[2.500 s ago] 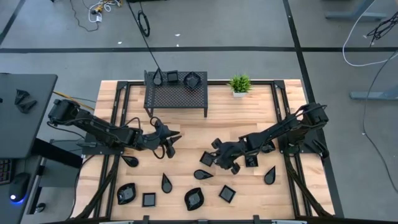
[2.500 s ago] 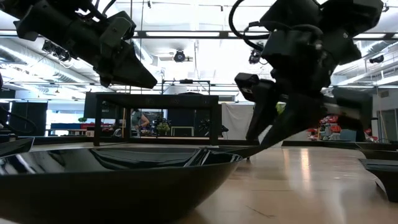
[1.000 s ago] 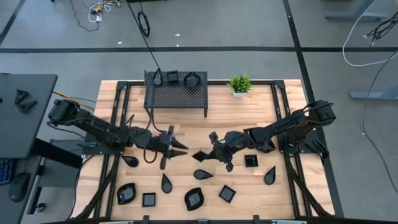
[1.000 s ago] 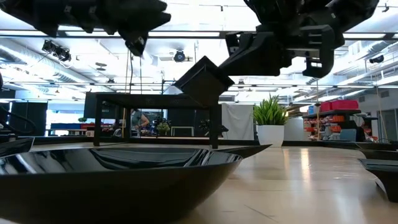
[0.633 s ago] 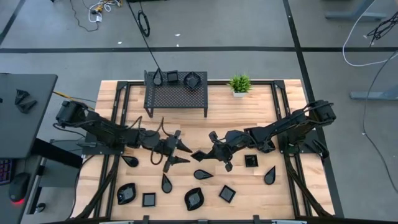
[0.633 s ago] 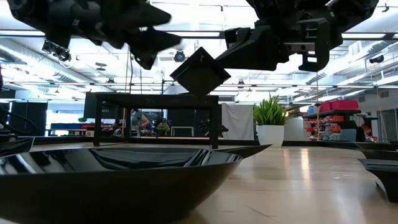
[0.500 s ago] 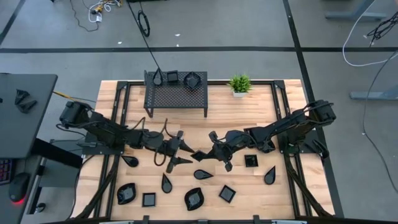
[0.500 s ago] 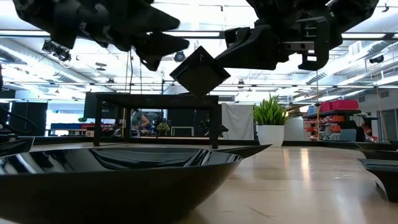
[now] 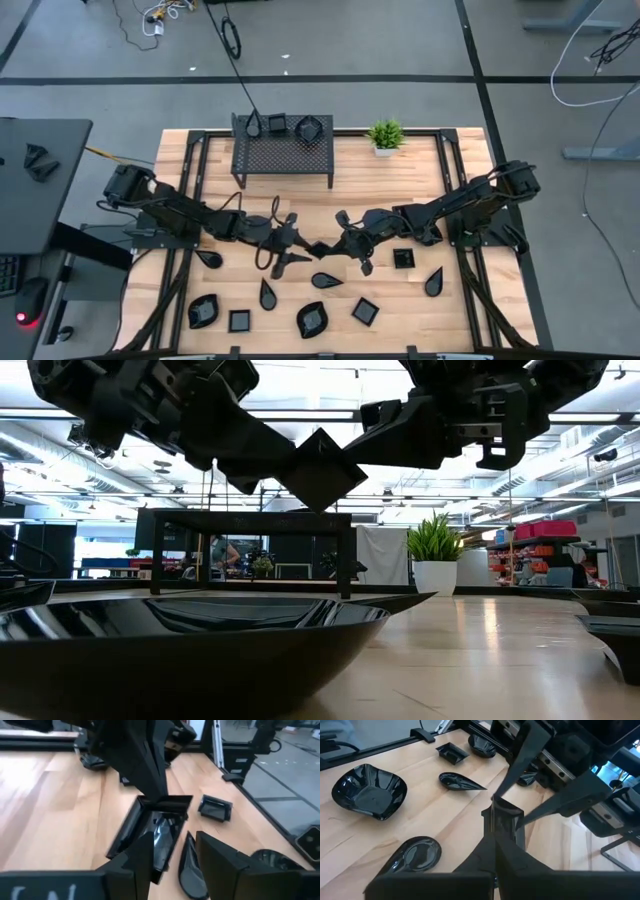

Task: Pick & Place Mini shaped plates
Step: Stack the black square plate on top of the square plate on the shelf

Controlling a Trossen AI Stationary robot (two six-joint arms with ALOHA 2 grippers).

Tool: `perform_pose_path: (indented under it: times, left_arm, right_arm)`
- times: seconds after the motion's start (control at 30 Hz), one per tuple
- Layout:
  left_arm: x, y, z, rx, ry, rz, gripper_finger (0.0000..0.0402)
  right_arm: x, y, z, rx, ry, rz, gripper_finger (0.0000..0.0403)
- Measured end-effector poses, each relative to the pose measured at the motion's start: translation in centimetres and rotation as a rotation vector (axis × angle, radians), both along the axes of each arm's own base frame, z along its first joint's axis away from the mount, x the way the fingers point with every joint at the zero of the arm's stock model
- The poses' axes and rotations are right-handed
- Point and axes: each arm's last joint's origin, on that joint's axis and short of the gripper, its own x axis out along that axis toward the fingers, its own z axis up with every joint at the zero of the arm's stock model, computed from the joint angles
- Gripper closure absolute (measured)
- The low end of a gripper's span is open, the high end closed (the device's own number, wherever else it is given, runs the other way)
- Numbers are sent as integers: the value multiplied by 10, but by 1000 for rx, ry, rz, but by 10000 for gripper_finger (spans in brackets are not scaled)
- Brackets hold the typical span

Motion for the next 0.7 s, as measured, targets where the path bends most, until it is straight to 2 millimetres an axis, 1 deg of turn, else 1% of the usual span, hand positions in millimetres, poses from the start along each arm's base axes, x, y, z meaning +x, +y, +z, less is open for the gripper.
perform_pose_path:
  times: [0.1,0.17,0.57,0.63,0.7]
  left_arm:
    - [0,0,1,17,-13,2,255]
    - [0,0,1,20,-18,2,265]
    - [0,0,2,34,-25,-1,376]
    - [0,0,2,32,-26,-10,391]
    - [0,0,2,29,-28,-24,396]
  right_arm:
    - [0,0,0,0,0,0,401]
    - [0,0,0,0,-2,0,401]
    - [0,0,0,2,-3,-4,401]
    - [0,0,0,1,-3,-8,401]
    - [0,0,0,1,-4,-8,399]
